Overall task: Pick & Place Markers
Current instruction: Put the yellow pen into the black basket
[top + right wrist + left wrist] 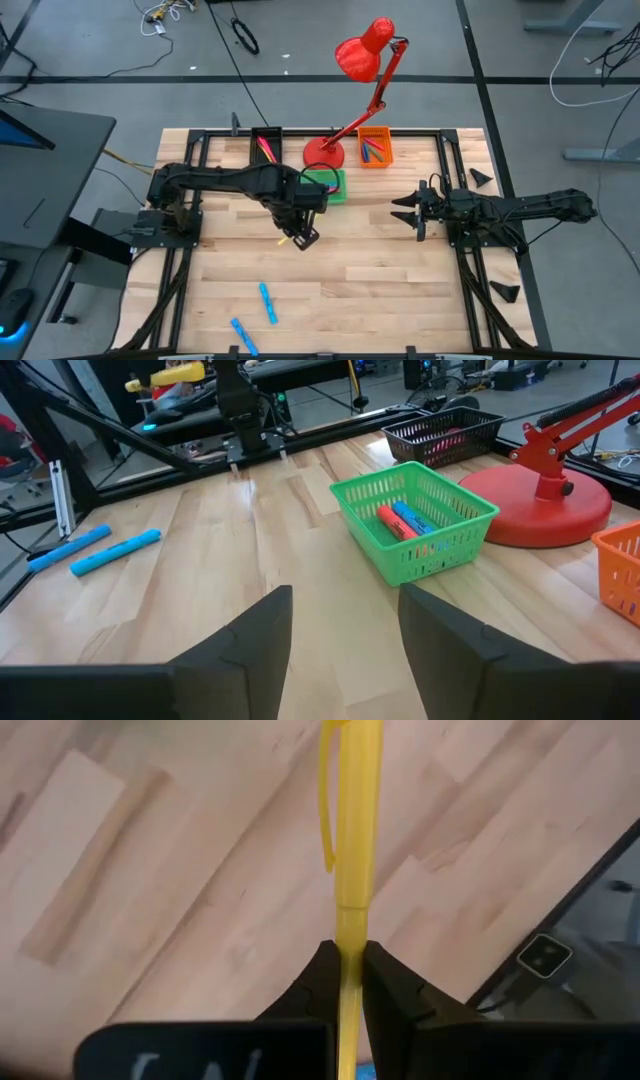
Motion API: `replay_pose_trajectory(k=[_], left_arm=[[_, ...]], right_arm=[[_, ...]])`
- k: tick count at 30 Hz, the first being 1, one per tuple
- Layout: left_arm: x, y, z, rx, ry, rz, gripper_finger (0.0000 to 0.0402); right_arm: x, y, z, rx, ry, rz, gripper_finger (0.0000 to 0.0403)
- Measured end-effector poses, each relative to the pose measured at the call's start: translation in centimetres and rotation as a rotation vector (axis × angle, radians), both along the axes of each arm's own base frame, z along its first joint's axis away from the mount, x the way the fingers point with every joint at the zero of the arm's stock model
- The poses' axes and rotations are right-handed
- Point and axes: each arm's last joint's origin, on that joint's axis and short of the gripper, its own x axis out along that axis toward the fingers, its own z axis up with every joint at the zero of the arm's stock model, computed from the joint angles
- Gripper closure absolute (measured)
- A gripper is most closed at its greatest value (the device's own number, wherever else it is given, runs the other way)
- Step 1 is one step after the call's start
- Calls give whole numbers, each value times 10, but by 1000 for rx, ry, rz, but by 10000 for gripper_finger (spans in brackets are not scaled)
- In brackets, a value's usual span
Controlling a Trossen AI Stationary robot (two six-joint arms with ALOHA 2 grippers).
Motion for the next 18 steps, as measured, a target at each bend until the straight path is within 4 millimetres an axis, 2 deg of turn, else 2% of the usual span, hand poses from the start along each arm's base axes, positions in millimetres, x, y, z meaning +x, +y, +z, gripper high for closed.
replay_pose_trajectory(k=[6,18], left_arm=[[-2,20,-1,24,28,-4,377],[-17,105,-2,56,93,107,377]], right_arm=[[0,0,0,0,0,0,218],[0,0,0,0,0,0,218]])
